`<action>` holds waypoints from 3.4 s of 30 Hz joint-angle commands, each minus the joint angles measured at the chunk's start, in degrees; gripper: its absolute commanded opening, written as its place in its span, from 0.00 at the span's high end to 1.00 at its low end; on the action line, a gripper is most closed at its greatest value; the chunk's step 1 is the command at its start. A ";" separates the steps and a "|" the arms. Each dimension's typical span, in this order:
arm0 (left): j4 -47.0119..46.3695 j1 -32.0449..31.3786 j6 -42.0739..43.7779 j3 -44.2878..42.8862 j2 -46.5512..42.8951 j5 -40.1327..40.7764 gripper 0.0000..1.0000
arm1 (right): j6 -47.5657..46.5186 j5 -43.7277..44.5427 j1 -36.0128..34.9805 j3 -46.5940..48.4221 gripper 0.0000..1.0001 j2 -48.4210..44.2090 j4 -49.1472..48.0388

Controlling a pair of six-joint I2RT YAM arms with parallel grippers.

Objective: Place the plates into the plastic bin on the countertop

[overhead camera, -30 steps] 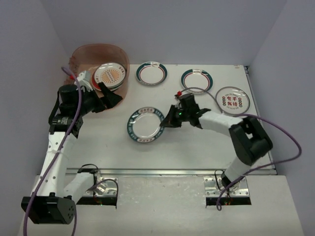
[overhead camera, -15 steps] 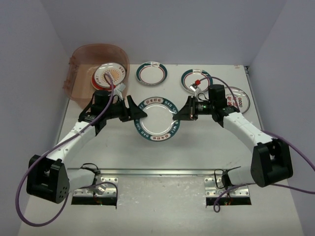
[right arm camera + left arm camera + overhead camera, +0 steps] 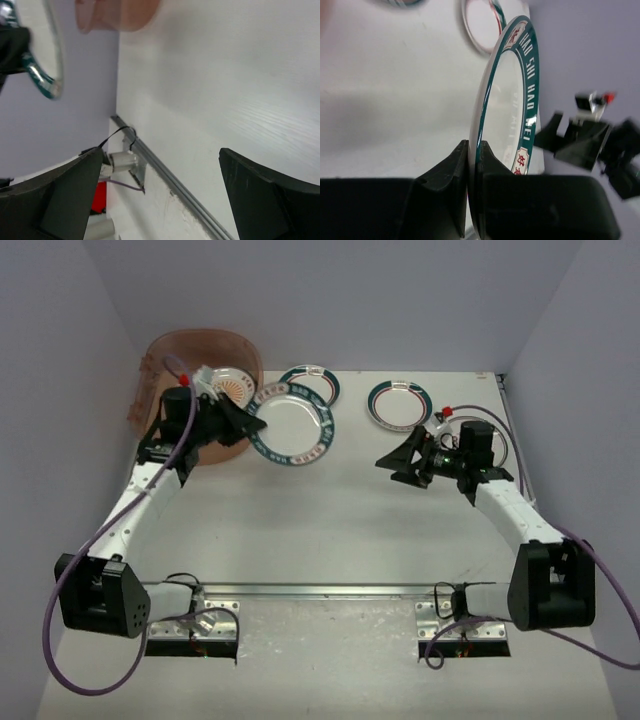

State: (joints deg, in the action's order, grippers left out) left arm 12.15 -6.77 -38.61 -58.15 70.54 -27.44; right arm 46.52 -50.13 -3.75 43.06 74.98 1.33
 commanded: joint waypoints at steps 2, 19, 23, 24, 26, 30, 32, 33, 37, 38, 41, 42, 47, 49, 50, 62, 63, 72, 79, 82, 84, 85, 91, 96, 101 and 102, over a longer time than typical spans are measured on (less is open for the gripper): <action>1.48 13.48 -7.35 -15.42 6.21 19.32 1.00 | -3.27 5.63 6.54 -5.96 0.01 -4.87 4.05; 8.24 20.71 -4.53 -49.55 47.47 19.57 0.82 | -8.03 3.86 7.35 -7.46 0.01 -6.29 8.87; 9.02 20.65 -3.79 -49.29 49.30 18.10 0.38 | -8.11 4.48 7.35 -7.01 0.01 -4.89 8.88; 9.94 20.53 -3.24 -49.72 49.79 17.85 0.16 | -8.05 5.03 7.35 -6.82 0.01 -4.33 9.00; 14.88 19.98 -1.62 -53.40 51.89 20.63 0.00 | -8.03 6.90 7.35 -6.00 0.01 -3.13 10.05; 25.30 18.73 0.90 -62.76 57.59 22.29 0.00 | -8.03 13.02 7.35 -2.81 0.01 -1.21 14.48; 28.73 18.64 1.16 -66.53 61.30 22.17 0.00 | -7.61 16.57 7.35 -1.14 0.01 -1.23 16.99; 30.01 18.59 1.37 -67.12 61.90 22.61 0.00 | -6.95 19.82 7.35 -0.66 0.01 -1.73 17.95; 31.36 18.46 3.01 -67.37 63.42 19.87 0.00 | -3.88 27.62 7.44 0.01 0.01 -4.41 20.12; 32.37 18.46 3.15 -68.24 64.29 19.27 0.00 | -2.61 28.51 7.51 0.15 0.01 -5.08 20.59; 34.04 18.38 3.81 -69.75 65.83 17.95 0.00 | -0.76 30.62 7.76 -0.16 0.01 -6.22 21.08; 34.48 18.26 4.74 -69.84 65.50 18.31 0.00 | 0.09 30.68 7.79 -0.39 0.01 -6.45 20.80; 35.26 18.11 7.16 -70.19 60.06 20.12 0.00 | 7.15 34.90 8.34 -2.22 0.01 -6.78 21.60; 35.49 18.11 7.29 -70.10 58.02 21.39 0.00 | 10.17 36.48 8.81 -3.60 0.01 -7.80 21.38; 34.94 18.11 7.67 -69.04 53.17 22.19 0.00 | 13.38 38.80 9.19 -7.16 0.01 -10.53 19.87; 16.48 12.04 8.55 -28.66 5.88 12.29 0.00 | 38.80 63.37 13.20 -32.59 0.01 -16.47 -13.81; 14.66 10.68 8.29 -23.30 1.58 11.28 0.00 | 39.81 63.06 15.48 -32.60 0.01 -13.48 -15.55; 14.42 8.09 9.77 -5.54 -19.21 9.35 0.00 | 43.52 52.11 24.60 -19.63 0.04 15.11 -22.75; 19.32 8.09 13.79 -2.10 -22.02 9.79 0.00 | 42.40 48.23 27.13 -11.29 0.27 29.90 -20.20; 20.08 8.07 15.62 -1.28 -22.02 10.26 0.00 | 41.47 47.19 27.37 -8.43 0.54 33.12 -18.22; 20.28 8.09 16.38 -0.94 -21.96 10.80 0.00 | 41.66 46.70 27.39 -8.40 0.68 33.21 -18.47; 20.36 8.09 16.47 -0.71 -21.94 11.17 0.00 | 41.92 46.21 27.39 -8.60 0.78 33.16 -18.61; 18.99 8.09 15.99 1.35 -21.00 9.11 0.00 | 40.07 40.67 27.39 -9.98 1.00 30.54 -24.10; 13.65 7.91 13.11 4.46 -19.20 -1.54 0.00 | 28.71 25.87 24.89 -9.75 1.00 19.59 -20.02; 4.54 5.32 8.96 7.48 -14.68 -8.91 0.00 | 13.11 33.96 14.89 -10.51 1.00 -1.03 -1.50; 3.33 4.72 8.56 7.90 -14.03 -9.51 0.00 | 11.45 33.44 13.52 -10.36 1.00 -3.73 0.50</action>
State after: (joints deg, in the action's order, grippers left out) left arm 25.82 0.39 -26.70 -51.60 53.88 -29.09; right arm 72.45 -16.24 15.94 32.00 84.22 -9.74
